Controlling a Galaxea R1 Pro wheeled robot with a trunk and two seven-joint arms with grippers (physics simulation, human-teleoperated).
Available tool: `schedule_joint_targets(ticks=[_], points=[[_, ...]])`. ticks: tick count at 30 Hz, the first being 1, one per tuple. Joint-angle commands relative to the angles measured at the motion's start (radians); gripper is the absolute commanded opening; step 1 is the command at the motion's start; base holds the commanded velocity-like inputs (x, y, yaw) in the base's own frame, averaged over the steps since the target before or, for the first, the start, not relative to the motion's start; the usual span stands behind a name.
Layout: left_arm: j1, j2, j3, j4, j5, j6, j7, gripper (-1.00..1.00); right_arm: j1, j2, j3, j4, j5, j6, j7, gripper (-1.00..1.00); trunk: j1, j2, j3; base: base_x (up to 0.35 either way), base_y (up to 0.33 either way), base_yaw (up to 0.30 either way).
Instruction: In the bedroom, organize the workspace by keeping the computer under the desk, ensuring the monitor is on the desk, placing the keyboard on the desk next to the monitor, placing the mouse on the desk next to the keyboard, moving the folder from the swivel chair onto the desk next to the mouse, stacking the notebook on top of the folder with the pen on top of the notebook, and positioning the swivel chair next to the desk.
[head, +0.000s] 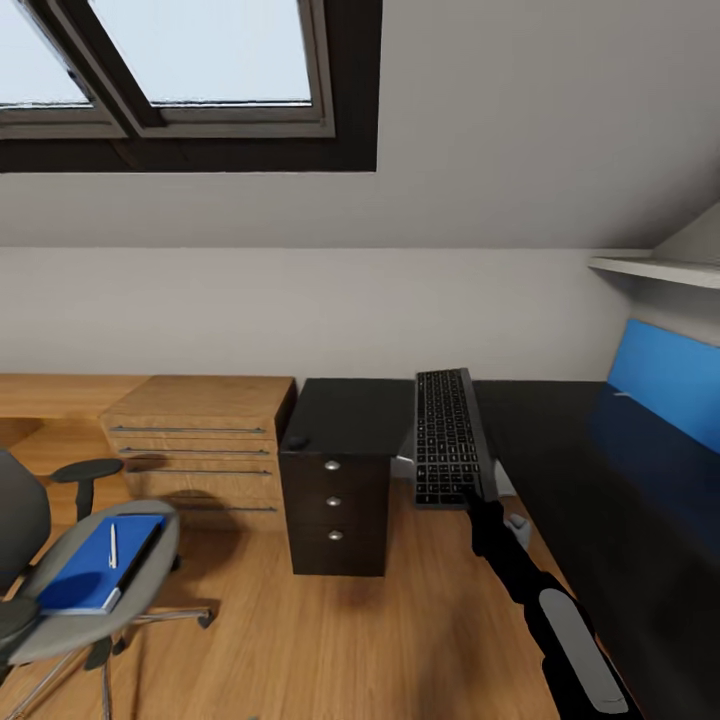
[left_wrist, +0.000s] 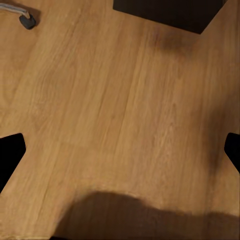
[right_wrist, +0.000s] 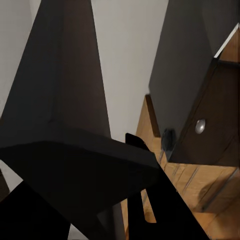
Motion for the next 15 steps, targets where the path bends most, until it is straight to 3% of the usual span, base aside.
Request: schedule_joint_targets(ticks=[1,15], points=[[-0.001,0.001,-0.005,-0.001,0.010,-0.003,0.008,1.00,-0.001,0.001,-0.003,0.000,-0.010,0.007,0.003,-1.00,-0.005,0.006,0.002,-0.347,0.000,0.000],[-0.001,0.001,-0.008,-0.002,0.011,-0.002,0.012,1.00,-0.001,0.001,-0.005,0.006,-0.012,0.007,0.002,-1.00,-0.058,0.104,0.046,-0.347,0.000,0.000]])
